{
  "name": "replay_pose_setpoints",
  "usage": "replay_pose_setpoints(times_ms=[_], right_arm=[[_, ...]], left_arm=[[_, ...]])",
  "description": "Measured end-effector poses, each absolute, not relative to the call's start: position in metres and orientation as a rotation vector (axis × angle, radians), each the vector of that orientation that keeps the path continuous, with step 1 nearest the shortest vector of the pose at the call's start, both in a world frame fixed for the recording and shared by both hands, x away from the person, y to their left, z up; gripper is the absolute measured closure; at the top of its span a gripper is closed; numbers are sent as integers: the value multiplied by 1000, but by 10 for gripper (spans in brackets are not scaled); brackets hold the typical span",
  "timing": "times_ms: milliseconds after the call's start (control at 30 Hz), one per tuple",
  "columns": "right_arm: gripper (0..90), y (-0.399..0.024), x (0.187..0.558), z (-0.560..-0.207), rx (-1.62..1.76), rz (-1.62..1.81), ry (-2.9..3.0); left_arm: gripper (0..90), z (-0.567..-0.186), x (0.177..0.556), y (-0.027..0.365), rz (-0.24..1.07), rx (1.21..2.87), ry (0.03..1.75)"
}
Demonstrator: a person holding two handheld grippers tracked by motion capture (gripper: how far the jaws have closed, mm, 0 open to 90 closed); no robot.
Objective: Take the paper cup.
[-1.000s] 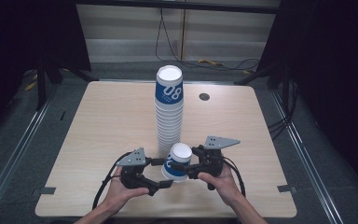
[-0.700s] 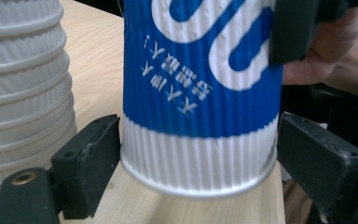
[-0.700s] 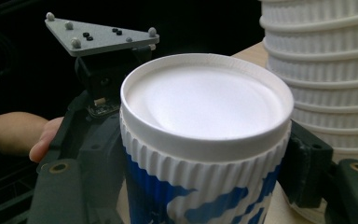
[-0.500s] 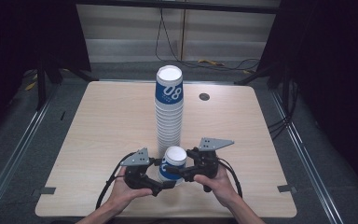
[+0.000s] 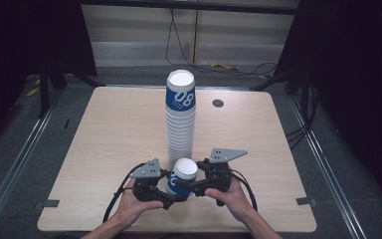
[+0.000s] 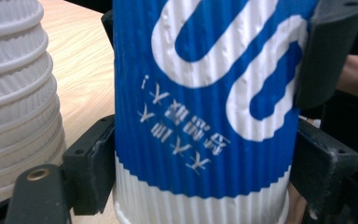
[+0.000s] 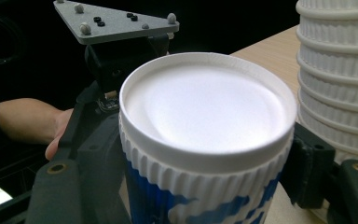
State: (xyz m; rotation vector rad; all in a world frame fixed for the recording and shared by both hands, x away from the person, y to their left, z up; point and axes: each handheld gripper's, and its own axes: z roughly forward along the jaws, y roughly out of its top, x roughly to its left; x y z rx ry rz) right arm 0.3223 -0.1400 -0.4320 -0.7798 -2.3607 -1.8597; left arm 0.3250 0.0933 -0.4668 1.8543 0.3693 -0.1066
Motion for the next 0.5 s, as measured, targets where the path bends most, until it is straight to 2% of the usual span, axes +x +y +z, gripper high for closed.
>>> replay_pose_setpoints(times_ms=[133, 233, 500], right_arm=[[259, -140, 322, -432, -775, -1853, -2366], [199, -140, 323, -432, -788, -1855, -2360], [172, -143, 323, -431, -788, -1838, -2353]], left_arm=[[201, -466, 325, 94, -114, 1879, 366], [207, -466, 325, 94, -110, 1889, 355], [209, -464, 328, 98, -113, 1929, 364]])
